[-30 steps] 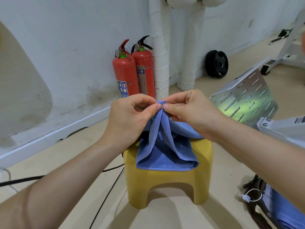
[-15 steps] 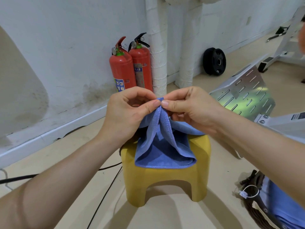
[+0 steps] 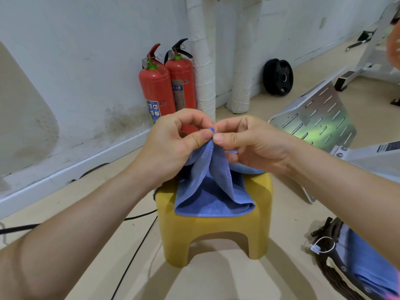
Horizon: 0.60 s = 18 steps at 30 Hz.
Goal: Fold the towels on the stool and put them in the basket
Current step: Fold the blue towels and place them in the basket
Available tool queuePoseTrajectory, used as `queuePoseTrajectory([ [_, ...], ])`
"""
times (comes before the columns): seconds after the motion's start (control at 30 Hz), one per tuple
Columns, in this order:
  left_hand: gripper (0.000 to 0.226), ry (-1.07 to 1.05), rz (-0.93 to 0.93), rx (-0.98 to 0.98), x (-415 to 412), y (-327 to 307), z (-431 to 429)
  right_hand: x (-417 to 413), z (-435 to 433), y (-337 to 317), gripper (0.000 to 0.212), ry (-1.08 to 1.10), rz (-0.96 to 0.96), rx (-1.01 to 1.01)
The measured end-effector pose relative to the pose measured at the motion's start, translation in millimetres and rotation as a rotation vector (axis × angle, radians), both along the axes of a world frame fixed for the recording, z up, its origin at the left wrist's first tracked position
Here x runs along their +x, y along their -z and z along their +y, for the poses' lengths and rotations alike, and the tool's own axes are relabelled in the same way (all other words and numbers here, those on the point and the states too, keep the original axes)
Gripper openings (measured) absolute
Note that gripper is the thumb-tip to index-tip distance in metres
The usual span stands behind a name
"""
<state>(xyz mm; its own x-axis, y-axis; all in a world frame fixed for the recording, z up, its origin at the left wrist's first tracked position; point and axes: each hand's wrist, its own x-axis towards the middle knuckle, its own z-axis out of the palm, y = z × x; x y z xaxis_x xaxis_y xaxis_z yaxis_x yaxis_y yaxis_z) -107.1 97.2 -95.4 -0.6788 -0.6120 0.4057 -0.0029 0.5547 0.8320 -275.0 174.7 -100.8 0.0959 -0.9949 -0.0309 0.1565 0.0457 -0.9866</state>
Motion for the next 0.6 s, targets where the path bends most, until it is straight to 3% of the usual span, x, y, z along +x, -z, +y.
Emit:
queuePoseTrajectory([
  [0.13,0.014,-0.052,0.057,0.122,-5.4,11.1,2.0,1.5,-1.3,14.4,0.031,0.022,0.288,0.033],
  [0.27,0.015,-0.088,0.158,0.171,-14.2,3.7,1.1,8.8,-3.2,33.6,0.005,0.205,0.706,0.067],
  [0.33,0.018,-0.148,0.234,0.133,-18.6,-12.5,-3.9,0.4,-4.3,40.1,0.005,0.300,0.830,0.105],
  [0.53,0.017,-0.382,0.493,0.115,-26.6,-77.2,-31.8,-51.4,11.2,5.1,0.027,0.517,0.885,0.304],
  [0.6,0.017,-0.468,0.563,0.078,-23.9,-100.2,-49.3,-74.5,21.7,-22.0,0.029,0.528,0.738,0.334],
])
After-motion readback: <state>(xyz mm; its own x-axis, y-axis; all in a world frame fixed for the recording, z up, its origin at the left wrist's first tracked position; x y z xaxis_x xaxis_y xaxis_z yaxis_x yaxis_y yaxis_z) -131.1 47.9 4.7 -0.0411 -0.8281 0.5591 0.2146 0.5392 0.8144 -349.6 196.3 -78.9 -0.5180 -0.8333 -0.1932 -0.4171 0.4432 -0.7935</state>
